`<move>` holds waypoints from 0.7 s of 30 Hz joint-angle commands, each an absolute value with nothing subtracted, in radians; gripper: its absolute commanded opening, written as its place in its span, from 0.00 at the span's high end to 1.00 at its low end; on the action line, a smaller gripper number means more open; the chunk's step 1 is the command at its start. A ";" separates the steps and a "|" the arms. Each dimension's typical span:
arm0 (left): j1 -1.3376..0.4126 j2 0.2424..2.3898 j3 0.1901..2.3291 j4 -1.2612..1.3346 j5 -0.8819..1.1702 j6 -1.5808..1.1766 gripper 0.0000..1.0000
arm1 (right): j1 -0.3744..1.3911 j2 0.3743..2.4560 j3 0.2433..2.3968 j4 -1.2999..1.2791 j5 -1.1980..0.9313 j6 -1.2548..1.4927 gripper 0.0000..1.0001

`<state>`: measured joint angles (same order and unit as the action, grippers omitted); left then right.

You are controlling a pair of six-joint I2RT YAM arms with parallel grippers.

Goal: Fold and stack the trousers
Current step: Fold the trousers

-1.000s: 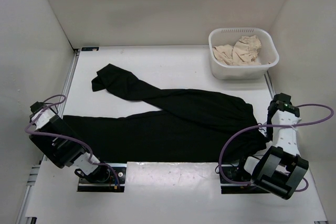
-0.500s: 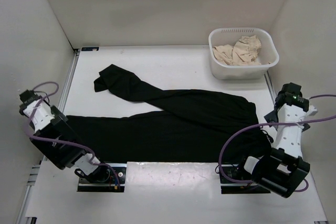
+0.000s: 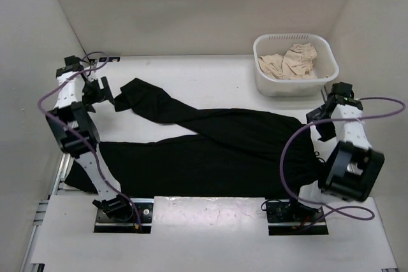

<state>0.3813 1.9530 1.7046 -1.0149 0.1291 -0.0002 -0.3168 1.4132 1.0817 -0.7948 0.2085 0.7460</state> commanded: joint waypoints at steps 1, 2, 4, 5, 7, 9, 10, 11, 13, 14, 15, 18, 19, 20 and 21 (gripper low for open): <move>0.356 2.060 1.857 -1.071 0.213 0.000 0.02 | -0.281 1.543 1.143 -0.660 0.201 0.882 0.23; 0.356 2.113 1.883 -1.083 0.213 0.000 0.02 | -0.272 1.575 1.182 -0.660 0.222 0.914 0.23; 0.330 2.155 1.930 -1.083 0.236 0.000 0.01 | -0.255 1.667 1.221 -0.660 0.270 0.942 0.23; 0.330 2.184 1.930 -1.083 0.236 0.000 0.01 | -0.241 1.698 1.238 -0.672 0.281 0.974 0.23; 0.305 2.209 1.930 -1.083 0.264 0.000 0.01 | -0.230 1.782 1.281 -0.696 0.281 1.008 0.23; 0.305 2.241 1.930 -1.083 0.278 0.000 0.01 | -0.230 1.827 1.290 -0.696 0.281 1.029 0.23; 0.305 2.252 1.930 -1.083 0.287 0.000 0.01 | -0.218 1.860 1.302 -0.696 0.281 1.029 0.25; 0.305 2.263 1.930 -1.083 0.287 0.000 0.00 | -0.218 1.874 1.316 -0.709 0.296 1.029 0.29; 0.296 2.287 1.930 -1.074 0.305 0.000 0.00 | -0.218 1.908 1.328 -0.724 0.305 1.029 0.49; 0.296 2.287 1.930 -1.065 0.305 0.000 0.00 | -0.218 1.908 1.339 -0.741 0.317 1.029 0.55; 0.296 2.301 1.930 -1.065 0.305 0.000 0.02 | -0.218 1.920 1.339 -0.741 0.331 1.016 0.68; 0.287 2.341 1.930 -1.037 0.296 0.000 0.22 | -0.218 1.921 1.339 -0.765 0.356 0.977 0.91; 0.287 2.350 1.943 -1.037 0.275 0.000 0.57 | -0.218 1.907 1.339 -0.765 0.367 0.967 0.96; 0.287 2.359 1.966 -1.037 0.261 0.000 0.80 | -0.218 1.898 1.339 -0.765 0.367 0.956 0.98; 0.287 2.359 1.977 -1.037 0.240 0.000 0.86 | -0.218 1.875 1.329 -0.756 0.367 0.931 1.00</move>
<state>0.2920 2.3390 1.9358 -1.0603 0.2623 -0.0055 -0.2188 1.9083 1.3094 -0.7349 0.3119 0.9680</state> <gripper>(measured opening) 0.201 0.024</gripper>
